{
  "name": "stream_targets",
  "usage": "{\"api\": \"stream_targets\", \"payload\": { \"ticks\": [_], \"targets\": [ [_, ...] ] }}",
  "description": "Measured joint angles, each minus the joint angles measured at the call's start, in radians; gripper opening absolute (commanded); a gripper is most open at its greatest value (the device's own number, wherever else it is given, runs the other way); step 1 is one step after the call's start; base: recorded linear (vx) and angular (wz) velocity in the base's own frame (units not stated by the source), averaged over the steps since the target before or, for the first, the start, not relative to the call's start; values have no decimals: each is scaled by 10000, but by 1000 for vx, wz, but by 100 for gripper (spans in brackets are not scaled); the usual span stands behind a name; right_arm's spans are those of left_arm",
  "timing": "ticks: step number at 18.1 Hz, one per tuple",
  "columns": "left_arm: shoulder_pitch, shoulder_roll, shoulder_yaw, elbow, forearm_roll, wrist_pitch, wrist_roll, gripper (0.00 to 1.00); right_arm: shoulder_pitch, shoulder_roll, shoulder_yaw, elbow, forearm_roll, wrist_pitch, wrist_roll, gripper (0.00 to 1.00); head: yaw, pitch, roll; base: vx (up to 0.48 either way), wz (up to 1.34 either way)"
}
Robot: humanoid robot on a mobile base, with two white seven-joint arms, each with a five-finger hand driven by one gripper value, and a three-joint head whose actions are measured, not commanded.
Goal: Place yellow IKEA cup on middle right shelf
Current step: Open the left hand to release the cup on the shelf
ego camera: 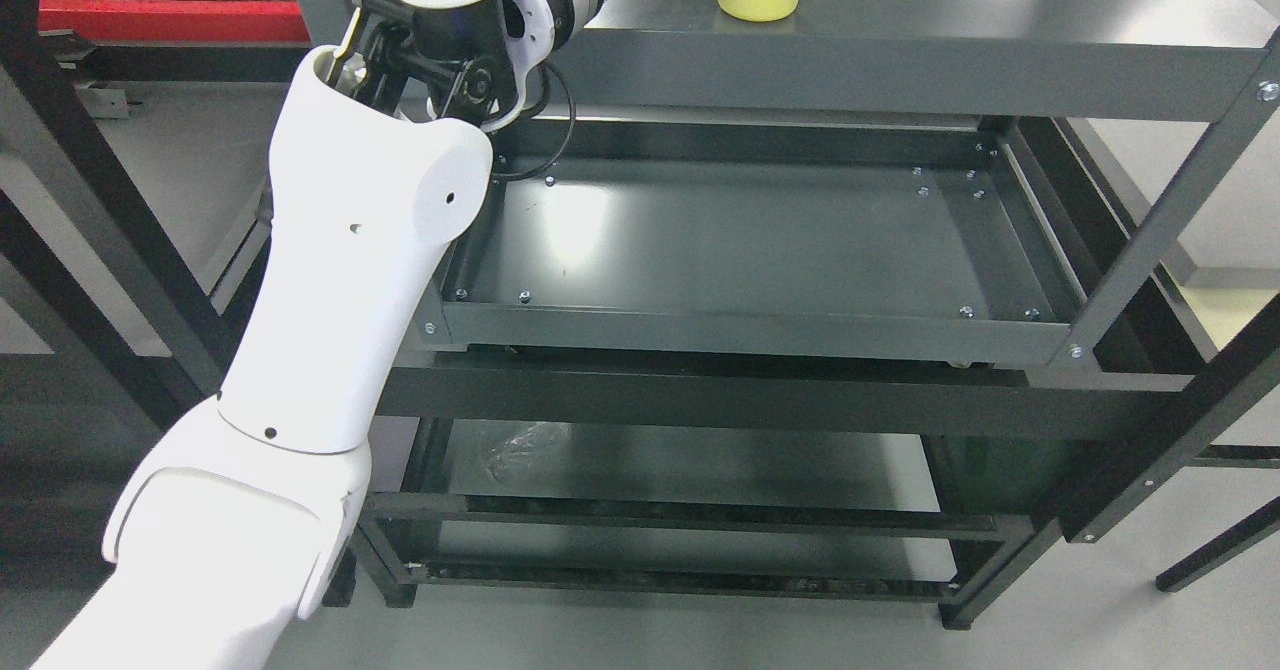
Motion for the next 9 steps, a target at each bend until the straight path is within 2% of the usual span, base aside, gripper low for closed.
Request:
{"api": "stream_targets", "payload": {
  "ticks": [6, 9],
  "targets": [
    [-297, 0, 336, -919, -214, 357, -177, 99, 0, 0, 0, -1, 0, 0, 0, 99, 0, 0, 0, 0, 0],
    [-435, 0, 451, -1284, -252, 399, -1342, 97, -1, 0, 0, -1, 0, 0, 0, 99, 0, 0, 0, 0, 0]
  ]
}}
